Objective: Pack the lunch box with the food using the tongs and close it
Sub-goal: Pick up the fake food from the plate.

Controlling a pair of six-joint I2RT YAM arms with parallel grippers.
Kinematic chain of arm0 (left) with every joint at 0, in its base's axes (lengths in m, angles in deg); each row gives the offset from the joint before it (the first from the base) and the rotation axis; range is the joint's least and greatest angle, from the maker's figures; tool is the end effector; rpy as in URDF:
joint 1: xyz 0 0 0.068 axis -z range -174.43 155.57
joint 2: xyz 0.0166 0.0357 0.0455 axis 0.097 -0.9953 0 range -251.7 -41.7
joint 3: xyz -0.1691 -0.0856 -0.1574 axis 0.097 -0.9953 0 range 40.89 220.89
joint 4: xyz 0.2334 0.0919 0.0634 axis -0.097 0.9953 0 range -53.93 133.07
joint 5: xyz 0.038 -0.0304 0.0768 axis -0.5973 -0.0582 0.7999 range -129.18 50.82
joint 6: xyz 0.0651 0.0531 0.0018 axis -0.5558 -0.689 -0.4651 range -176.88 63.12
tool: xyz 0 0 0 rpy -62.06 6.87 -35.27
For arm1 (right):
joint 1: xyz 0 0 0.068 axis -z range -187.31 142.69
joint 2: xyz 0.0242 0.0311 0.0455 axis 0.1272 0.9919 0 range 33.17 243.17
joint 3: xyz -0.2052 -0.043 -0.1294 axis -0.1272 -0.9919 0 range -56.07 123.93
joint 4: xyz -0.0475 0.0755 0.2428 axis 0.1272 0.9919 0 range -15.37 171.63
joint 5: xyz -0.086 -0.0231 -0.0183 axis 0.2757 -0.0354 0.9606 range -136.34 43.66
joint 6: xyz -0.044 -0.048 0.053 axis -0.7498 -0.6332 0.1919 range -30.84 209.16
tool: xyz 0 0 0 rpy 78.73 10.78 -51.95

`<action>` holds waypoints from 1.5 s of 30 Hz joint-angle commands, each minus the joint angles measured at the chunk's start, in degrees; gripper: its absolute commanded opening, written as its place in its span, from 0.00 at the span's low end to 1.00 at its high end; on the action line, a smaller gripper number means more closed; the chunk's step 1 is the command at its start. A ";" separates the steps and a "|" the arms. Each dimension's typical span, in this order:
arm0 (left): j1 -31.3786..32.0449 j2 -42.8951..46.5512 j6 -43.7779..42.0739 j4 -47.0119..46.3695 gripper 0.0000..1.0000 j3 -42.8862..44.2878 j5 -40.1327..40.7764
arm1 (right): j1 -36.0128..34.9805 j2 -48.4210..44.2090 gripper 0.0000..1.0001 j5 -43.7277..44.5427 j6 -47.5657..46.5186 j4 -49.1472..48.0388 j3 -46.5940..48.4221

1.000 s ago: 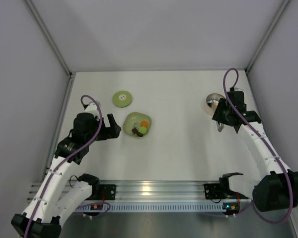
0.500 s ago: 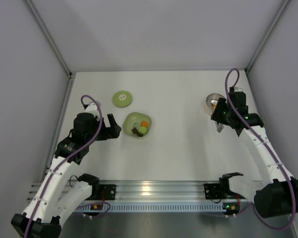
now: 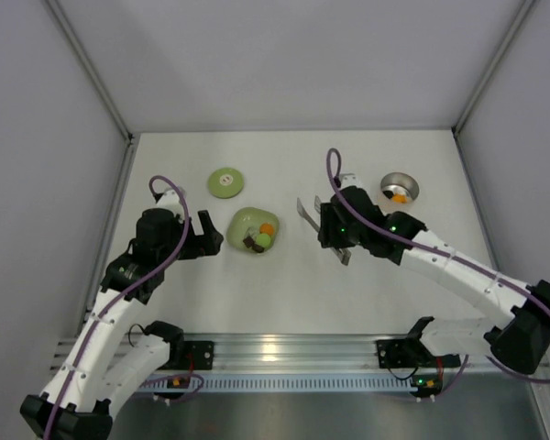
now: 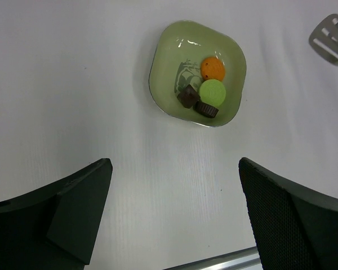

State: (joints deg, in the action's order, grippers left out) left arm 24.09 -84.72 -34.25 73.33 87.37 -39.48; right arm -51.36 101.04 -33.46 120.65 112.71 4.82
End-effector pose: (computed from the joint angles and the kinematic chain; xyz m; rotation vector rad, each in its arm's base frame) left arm 0.1968 -0.0663 0.2672 -0.0753 2.1896 -0.4164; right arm 0.2135 0.1840 0.2596 -0.1490 2.3610 0.3878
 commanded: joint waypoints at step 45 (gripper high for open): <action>0.73 0.49 0.39 -1.66 0.99 0.28 1.88 | -24.59 35.57 0.44 6.80 1.03 -0.82 24.90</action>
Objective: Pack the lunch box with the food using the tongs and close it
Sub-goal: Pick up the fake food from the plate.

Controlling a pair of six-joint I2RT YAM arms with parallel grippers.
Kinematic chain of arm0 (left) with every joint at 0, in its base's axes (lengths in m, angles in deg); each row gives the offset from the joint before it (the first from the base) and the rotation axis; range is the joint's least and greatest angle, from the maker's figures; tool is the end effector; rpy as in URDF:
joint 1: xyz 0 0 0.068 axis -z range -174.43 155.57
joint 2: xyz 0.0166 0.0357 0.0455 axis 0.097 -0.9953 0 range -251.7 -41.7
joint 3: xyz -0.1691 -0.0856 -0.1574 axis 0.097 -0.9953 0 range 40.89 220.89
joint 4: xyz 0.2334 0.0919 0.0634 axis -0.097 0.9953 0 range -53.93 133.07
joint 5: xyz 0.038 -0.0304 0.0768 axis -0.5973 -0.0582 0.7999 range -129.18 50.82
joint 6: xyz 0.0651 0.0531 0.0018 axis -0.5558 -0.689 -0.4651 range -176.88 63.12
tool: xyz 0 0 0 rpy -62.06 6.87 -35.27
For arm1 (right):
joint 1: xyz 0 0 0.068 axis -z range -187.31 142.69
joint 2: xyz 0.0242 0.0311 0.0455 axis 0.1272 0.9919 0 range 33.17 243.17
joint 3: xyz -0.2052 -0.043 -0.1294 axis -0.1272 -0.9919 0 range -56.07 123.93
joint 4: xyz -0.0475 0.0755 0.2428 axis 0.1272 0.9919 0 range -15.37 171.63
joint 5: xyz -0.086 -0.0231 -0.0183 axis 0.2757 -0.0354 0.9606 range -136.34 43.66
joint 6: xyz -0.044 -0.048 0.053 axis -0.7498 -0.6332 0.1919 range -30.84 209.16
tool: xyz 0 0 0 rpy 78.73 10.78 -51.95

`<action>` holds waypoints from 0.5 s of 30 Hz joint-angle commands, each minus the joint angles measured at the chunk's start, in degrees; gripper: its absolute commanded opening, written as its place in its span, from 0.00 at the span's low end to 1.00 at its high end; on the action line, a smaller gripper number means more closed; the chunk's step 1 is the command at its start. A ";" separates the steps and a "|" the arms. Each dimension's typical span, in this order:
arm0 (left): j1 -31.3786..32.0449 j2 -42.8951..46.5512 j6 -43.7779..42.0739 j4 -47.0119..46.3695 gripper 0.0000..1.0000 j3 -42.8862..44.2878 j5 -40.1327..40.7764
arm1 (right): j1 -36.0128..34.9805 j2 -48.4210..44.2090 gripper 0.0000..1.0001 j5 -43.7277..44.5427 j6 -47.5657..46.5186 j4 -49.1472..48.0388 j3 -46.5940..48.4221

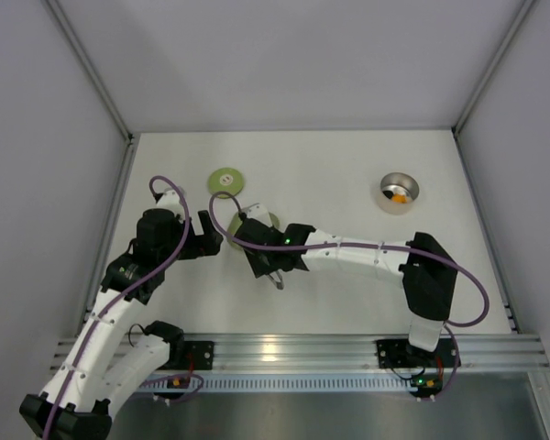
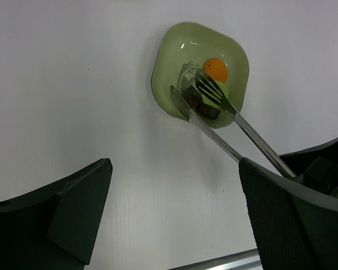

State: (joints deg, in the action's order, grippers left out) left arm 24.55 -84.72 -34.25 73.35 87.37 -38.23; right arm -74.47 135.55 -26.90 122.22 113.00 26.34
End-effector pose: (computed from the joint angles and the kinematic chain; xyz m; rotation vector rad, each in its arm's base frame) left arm 0.1967 -0.0663 0.2672 -0.0792 2.1871 -0.3979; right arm 0.1753 0.3537 0.1962 -0.6223 2.4461 0.2714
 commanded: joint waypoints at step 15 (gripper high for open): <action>0.62 0.57 0.39 -1.59 0.99 0.28 0.89 | -1.14 -1.84 0.39 1.56 0.16 -0.31 0.91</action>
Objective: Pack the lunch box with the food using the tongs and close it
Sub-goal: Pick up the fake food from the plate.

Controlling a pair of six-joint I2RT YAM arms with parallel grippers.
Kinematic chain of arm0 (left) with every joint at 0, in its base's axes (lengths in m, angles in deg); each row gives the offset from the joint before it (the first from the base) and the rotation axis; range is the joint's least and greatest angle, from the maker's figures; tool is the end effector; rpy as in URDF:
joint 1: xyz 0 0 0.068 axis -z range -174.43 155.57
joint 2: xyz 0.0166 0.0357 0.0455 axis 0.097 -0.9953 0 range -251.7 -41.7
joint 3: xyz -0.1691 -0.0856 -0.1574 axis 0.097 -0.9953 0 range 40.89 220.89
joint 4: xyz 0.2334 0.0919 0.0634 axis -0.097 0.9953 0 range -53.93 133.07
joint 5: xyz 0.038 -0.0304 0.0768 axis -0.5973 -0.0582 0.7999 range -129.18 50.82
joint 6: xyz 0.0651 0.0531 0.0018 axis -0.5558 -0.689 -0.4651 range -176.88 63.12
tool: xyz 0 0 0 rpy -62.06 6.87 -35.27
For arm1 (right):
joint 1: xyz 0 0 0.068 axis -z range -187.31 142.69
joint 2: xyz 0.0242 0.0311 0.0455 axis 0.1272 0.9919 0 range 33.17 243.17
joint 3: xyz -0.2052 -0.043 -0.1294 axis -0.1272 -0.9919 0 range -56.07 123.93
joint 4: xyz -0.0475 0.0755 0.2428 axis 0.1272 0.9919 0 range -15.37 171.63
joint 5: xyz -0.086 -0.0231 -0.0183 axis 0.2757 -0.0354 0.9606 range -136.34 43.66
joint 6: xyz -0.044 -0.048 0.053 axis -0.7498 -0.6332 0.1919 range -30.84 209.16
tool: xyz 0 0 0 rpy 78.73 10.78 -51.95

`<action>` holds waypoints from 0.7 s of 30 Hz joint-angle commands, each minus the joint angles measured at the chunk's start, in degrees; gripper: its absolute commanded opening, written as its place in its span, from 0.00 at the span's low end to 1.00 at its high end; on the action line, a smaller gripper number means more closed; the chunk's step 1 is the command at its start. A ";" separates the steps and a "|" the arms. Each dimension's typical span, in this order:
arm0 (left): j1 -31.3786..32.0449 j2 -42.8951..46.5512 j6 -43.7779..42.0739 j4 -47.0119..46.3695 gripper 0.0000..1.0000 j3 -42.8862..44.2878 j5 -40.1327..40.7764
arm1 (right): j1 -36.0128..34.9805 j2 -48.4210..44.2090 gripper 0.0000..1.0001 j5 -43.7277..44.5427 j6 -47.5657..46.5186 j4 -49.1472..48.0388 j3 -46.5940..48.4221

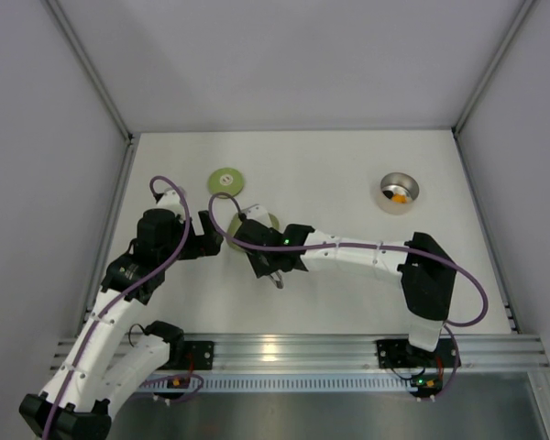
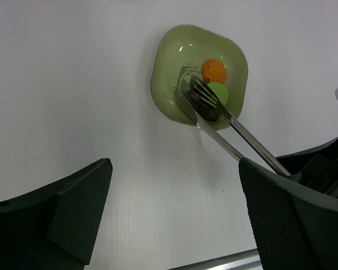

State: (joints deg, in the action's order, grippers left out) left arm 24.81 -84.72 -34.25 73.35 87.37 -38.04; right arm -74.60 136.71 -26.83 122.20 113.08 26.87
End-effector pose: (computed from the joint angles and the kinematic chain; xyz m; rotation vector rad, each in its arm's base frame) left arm 0.1965 -0.0670 0.2672 -0.0762 2.1870 -0.3969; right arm 0.1757 0.3567 0.1915 -0.6299 2.4525 0.2591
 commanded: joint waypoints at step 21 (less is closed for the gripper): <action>0.71 0.75 0.48 -1.51 0.99 0.28 1.05 | 2.77 -6.52 0.25 2.03 -0.69 0.57 2.23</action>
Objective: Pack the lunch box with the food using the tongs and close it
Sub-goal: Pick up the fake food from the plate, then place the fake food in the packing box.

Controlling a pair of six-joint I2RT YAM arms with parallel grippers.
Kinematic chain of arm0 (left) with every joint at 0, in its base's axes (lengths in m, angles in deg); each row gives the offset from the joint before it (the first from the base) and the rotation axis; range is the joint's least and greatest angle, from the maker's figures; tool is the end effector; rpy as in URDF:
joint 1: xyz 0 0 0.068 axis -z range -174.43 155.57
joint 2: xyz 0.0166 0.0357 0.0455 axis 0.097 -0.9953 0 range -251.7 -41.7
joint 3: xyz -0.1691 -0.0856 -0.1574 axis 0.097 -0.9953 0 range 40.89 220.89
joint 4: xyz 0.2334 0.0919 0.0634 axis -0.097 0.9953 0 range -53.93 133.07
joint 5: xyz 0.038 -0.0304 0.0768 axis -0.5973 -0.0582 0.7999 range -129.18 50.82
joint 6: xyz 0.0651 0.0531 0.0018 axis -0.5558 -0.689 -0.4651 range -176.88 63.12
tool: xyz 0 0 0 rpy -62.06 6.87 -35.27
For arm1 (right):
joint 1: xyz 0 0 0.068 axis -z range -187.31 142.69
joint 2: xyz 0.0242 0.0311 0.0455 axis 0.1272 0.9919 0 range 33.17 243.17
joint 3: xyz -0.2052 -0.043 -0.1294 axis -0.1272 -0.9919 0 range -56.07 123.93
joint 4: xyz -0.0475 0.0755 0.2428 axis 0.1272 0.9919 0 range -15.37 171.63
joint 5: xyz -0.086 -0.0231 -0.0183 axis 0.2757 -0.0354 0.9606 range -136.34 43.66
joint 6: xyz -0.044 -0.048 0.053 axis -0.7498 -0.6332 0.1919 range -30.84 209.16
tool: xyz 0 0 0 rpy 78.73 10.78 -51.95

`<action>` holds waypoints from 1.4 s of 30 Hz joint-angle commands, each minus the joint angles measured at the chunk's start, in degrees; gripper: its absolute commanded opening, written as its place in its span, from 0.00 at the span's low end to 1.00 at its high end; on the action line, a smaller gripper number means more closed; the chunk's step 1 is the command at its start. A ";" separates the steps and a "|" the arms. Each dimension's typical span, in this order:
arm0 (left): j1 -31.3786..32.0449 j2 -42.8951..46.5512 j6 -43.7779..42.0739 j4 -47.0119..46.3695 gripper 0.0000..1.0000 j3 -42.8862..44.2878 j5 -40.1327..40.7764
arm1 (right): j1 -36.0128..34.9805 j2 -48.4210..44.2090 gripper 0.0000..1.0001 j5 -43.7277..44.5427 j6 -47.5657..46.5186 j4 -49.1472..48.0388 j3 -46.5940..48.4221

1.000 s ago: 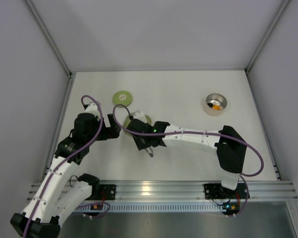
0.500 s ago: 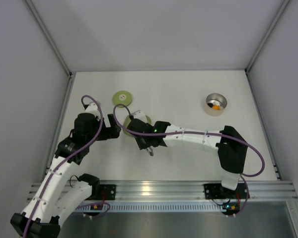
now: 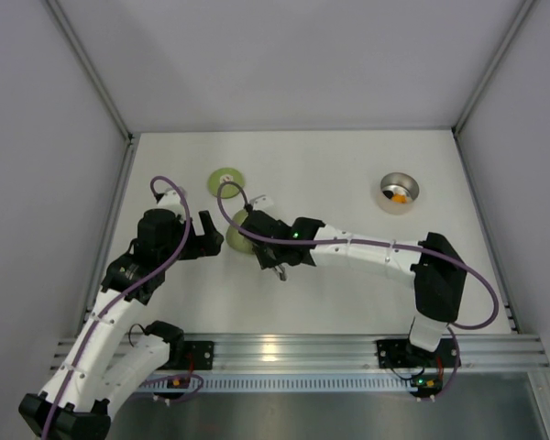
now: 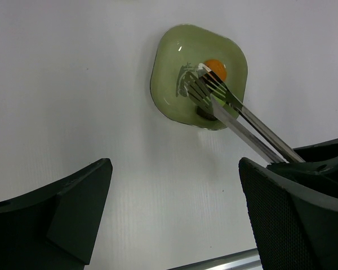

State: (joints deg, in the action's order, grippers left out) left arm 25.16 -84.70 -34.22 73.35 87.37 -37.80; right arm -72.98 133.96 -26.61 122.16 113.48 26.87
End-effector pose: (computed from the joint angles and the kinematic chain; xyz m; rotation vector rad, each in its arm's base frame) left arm 0.1961 -0.0679 0.2673 -0.0725 2.1867 -0.3964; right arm 0.1839 0.3468 0.2090 -0.5775 2.4310 0.2832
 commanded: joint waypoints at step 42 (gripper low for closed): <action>0.88 0.64 0.55 -1.51 0.99 0.28 0.98 | 58.02 -34.70 0.29 -12.87 -8.56 -4.39 -24.40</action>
State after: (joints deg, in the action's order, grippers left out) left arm 25.73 -84.70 -34.20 73.35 87.37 -37.58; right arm -17.09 98.84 -37.30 114.64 113.59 1.97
